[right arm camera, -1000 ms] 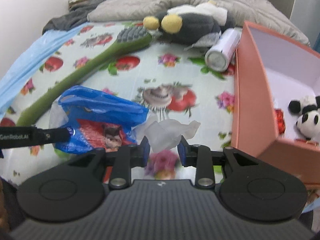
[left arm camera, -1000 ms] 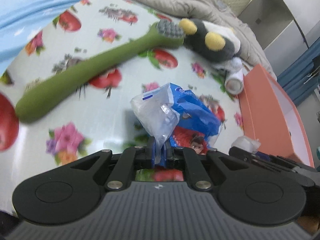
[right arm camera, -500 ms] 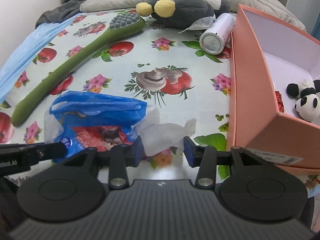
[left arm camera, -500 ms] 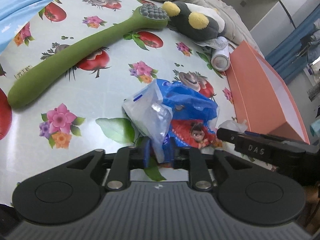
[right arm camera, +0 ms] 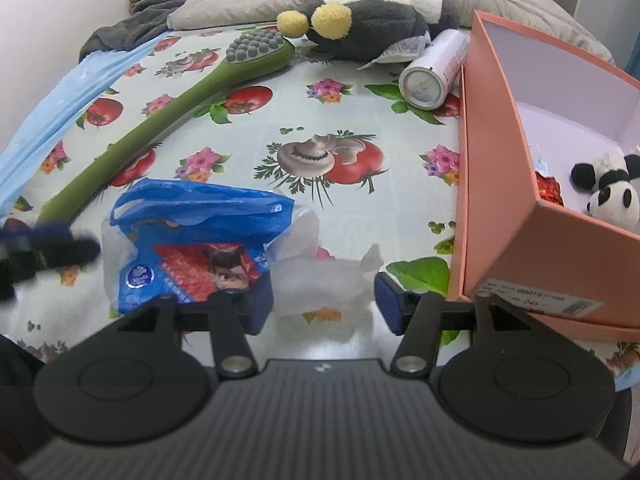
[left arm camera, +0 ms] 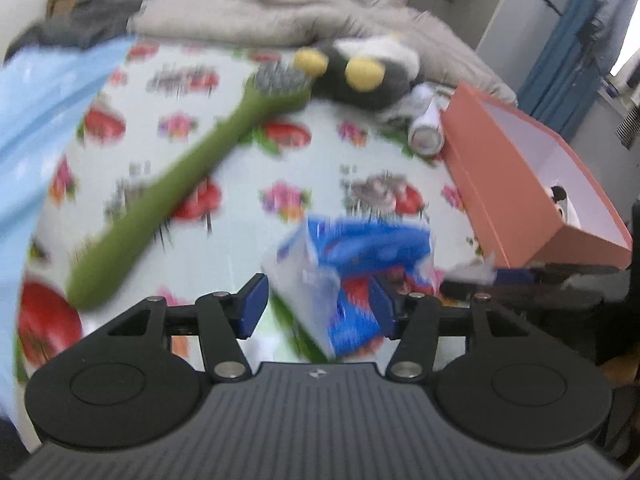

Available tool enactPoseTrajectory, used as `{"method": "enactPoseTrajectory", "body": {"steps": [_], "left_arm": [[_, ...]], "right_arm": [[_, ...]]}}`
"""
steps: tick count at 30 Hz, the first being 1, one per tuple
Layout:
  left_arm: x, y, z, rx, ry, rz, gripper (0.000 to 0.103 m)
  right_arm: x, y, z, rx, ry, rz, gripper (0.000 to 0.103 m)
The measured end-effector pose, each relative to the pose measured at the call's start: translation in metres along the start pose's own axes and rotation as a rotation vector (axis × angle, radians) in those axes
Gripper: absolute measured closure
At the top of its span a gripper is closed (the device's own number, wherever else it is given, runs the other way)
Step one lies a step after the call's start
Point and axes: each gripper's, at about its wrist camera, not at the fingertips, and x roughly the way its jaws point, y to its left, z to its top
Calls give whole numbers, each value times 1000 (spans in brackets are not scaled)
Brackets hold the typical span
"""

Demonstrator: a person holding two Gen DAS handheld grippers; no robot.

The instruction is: Organize soft objects

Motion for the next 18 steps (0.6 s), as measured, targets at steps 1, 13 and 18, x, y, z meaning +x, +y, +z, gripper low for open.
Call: {"method": "enactPoseTrajectory", "body": {"steps": [1, 13, 18], "left_arm": [[-1, -1, 6, 20, -12, 4, 37], [40, -44, 37, 285, 32, -37, 34], [62, -56, 39, 378, 69, -8, 34]], "right_arm": [[0, 1, 0, -8, -6, 0, 41], [10, 0, 7, -82, -35, 17, 41], [14, -1, 5, -115, -20, 32, 41]]}}
